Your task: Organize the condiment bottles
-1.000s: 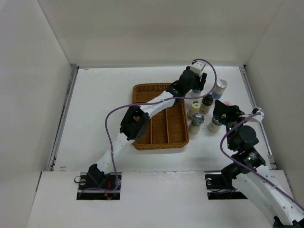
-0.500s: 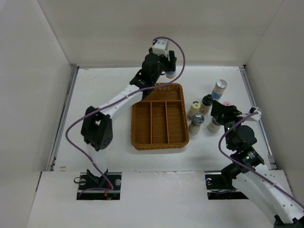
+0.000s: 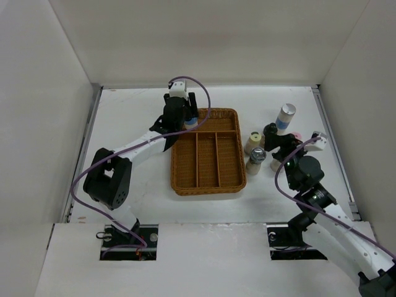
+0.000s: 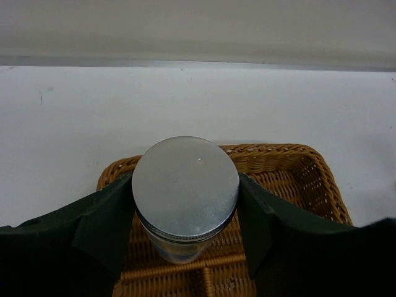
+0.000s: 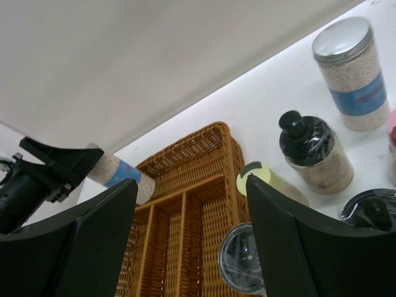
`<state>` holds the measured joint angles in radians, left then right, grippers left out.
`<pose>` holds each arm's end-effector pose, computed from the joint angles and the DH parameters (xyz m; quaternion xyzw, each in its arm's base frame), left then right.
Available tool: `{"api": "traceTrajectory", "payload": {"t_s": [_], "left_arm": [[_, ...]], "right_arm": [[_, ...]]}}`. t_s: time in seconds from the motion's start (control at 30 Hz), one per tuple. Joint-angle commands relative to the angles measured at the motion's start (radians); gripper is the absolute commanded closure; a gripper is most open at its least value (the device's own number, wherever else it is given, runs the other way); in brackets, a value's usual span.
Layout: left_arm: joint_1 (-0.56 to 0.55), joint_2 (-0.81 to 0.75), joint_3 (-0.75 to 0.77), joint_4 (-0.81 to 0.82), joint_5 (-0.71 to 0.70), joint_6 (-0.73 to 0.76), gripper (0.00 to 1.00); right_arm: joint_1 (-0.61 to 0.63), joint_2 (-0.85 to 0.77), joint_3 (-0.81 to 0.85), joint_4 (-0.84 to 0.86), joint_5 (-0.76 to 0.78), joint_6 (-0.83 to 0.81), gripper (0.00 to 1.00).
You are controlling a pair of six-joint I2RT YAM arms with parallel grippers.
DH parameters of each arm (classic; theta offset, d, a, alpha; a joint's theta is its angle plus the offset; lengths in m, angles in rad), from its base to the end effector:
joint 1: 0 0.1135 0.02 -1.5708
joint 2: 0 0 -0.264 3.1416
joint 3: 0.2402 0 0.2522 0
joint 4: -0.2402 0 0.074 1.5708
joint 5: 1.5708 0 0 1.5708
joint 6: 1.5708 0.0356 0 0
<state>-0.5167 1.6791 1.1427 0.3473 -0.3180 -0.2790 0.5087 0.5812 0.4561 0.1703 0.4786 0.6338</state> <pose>0.3495 -0.1858 0.2821 -0.0099 0.7676 -0.1313 0.6273 0.1437 0.0614 0.2922 0.2130 0.6592 0.2420 0.6793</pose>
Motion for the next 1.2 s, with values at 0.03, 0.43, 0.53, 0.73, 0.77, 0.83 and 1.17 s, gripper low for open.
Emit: {"api": "traceTrajectory", "payload": {"t_s": [0.03,0.43,0.53,0.73,0.77,0.83,1.17], "left_arm": [[0.034,-0.024,0.002,0.185,-0.013,-0.029,0.67],[0.048,0.054,-0.089,0.286,-0.001,-0.023,0.63],[0.028,0.064,-0.107,0.301,-0.024,-0.023,0.56],[-0.006,0.074,-0.129,0.331,-0.073,0.006,0.39],[-0.009,0.077,-0.129,0.329,-0.078,0.012,0.35],[-0.012,0.083,-0.123,0.328,-0.088,0.023,0.30],[-0.026,0.074,-0.119,0.308,-0.124,0.050,0.13]], "right_arm": [[0.023,0.031,0.003,0.093,-0.035,0.020,0.22],[0.032,0.078,-0.007,0.129,-0.051,0.023,0.22],[0.032,0.078,-0.008,0.130,-0.054,0.023,0.22],[0.041,0.085,-0.013,0.136,-0.055,0.027,0.21],[0.041,0.085,-0.013,0.136,-0.055,0.027,0.21],[0.041,0.082,-0.016,0.143,-0.052,0.027,0.21],[0.041,0.101,-0.008,0.130,-0.055,0.023,0.20]]}}
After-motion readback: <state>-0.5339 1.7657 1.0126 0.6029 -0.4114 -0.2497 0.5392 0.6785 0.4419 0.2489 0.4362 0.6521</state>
